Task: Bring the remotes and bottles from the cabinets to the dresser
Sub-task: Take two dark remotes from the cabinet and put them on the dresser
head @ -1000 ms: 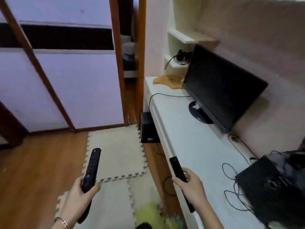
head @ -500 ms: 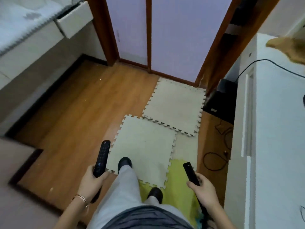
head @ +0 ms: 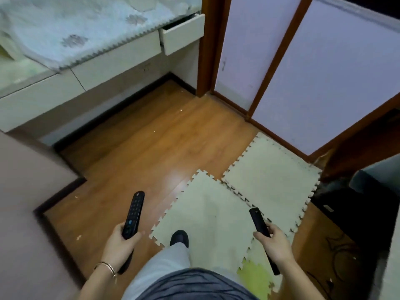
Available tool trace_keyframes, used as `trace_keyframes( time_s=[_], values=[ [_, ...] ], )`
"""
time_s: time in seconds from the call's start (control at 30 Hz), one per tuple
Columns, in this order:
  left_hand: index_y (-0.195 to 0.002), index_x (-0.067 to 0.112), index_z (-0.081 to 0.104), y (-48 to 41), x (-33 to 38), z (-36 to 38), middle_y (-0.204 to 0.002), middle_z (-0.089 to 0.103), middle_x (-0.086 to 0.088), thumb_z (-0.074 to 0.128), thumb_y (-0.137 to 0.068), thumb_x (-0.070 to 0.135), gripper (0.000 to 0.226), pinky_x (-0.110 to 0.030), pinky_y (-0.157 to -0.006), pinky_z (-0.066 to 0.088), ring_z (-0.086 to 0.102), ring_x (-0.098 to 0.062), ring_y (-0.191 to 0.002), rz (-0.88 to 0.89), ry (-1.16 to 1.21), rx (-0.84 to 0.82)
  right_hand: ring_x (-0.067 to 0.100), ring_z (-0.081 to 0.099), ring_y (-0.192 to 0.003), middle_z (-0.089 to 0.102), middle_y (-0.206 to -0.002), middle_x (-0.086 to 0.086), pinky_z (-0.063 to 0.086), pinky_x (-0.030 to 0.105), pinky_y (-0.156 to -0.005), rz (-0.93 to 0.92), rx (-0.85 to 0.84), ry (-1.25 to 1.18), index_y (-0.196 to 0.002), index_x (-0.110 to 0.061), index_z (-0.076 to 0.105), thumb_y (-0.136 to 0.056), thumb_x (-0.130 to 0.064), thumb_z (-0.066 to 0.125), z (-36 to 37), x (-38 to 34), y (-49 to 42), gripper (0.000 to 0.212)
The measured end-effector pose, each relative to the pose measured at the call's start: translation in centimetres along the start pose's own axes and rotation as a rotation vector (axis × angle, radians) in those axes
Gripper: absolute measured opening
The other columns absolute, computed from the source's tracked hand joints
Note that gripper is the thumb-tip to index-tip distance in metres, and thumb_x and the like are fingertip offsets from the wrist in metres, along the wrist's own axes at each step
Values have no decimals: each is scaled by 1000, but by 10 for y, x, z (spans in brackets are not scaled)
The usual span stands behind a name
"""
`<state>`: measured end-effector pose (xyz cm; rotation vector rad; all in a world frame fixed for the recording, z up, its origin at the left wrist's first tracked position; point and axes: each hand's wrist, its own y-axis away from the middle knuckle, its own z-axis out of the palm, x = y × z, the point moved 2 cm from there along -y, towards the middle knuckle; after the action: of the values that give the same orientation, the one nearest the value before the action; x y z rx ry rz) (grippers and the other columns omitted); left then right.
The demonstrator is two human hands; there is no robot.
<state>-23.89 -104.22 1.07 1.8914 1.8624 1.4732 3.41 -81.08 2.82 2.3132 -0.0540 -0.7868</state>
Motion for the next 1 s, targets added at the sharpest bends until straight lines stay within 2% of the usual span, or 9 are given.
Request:
trace_keyframes(
  time_s=[0.07, 0.2, 0.3, 0.43, 0.53, 0.67, 0.73, 0.83, 1.0],
  values=[
    [-121, 8, 46, -23, 14, -16, -83, 57, -6, 68, -80, 25, 50, -28, -52, 36, 54, -23, -66, -15, 45, 37, 26, 54, -75, 59, -88, 8, 37, 31, -59, -31, 5, 25, -119, -7, 58, -83, -13, 64, 6, -37, -22, 38],
    [-120, 6, 47, -72, 42, -56, -83, 57, -8, 69, -80, 24, 49, -28, -53, 36, 54, -23, -65, 6, 106, 120, 27, 52, -72, 62, -87, 17, 36, 32, -63, -138, 2, 29, -111, -4, 60, -81, -10, 65, 21, -126, -63, 31],
    [-121, 7, 47, -94, 52, -73, -87, 60, -12, 69, -79, 28, 52, -29, -55, 38, 57, -28, -69, -11, 122, 152, 28, 53, -69, 57, -80, 4, 39, 32, -60, -226, -20, 16, -98, -16, 56, -82, -12, 65, 27, -178, -81, 18],
    [-122, 8, 45, -111, 69, -74, -90, 59, -10, 68, -80, 28, 52, -29, -54, 38, 57, -28, -72, -63, 166, 147, 22, 52, -74, 53, -79, -6, 39, 24, -57, -298, -51, 50, -97, -23, 51, -84, -13, 64, 30, -216, -106, 21],
    [-122, 8, 45, -131, 89, -71, -83, 58, -6, 67, -81, 27, 50, -27, -51, 36, 56, -24, -68, -119, 170, 112, 22, 54, -79, 54, -82, -4, 38, 28, -62, -254, -59, 83, -108, -17, 58, -83, -14, 66, 37, -234, -135, 27],
    [-121, 5, 46, -175, 128, -68, -78, 56, -5, 68, -80, 23, 50, -27, -51, 36, 54, -23, -66, -125, 177, 129, 18, 52, -71, 54, -74, -9, 39, 30, -61, -197, -103, 158, -115, -9, 60, -83, -13, 66, 46, -255, -186, 33],
    [-120, 6, 47, -195, 154, -67, -81, 56, -5, 68, -80, 23, 48, -27, -52, 36, 54, -23, -69, -112, 191, 157, 21, 50, -69, 57, -76, 1, 41, 35, -65, -177, -139, 208, -115, -6, 60, -83, -12, 65, 48, -275, -216, 33],
    [-120, 7, 48, -221, 193, -70, -85, 55, -1, 67, -81, 21, 46, -26, -53, 37, 54, -20, -70, -90, 214, 196, 24, 52, -72, 59, -84, 9, 38, 32, -60, -157, -205, 280, -118, -6, 59, -82, -13, 64, 51, -315, -257, 36],
    [-116, 12, 47, -252, 231, -96, -81, 57, 1, 68, -81, 24, 43, -26, -52, 38, 55, -20, -66, -127, 257, 314, 18, 47, -52, 54, -60, 5, 30, 27, -48, -256, -303, 340, -116, -1, 61, -82, -9, 63, 73, -412, -315, 35]
  ],
)
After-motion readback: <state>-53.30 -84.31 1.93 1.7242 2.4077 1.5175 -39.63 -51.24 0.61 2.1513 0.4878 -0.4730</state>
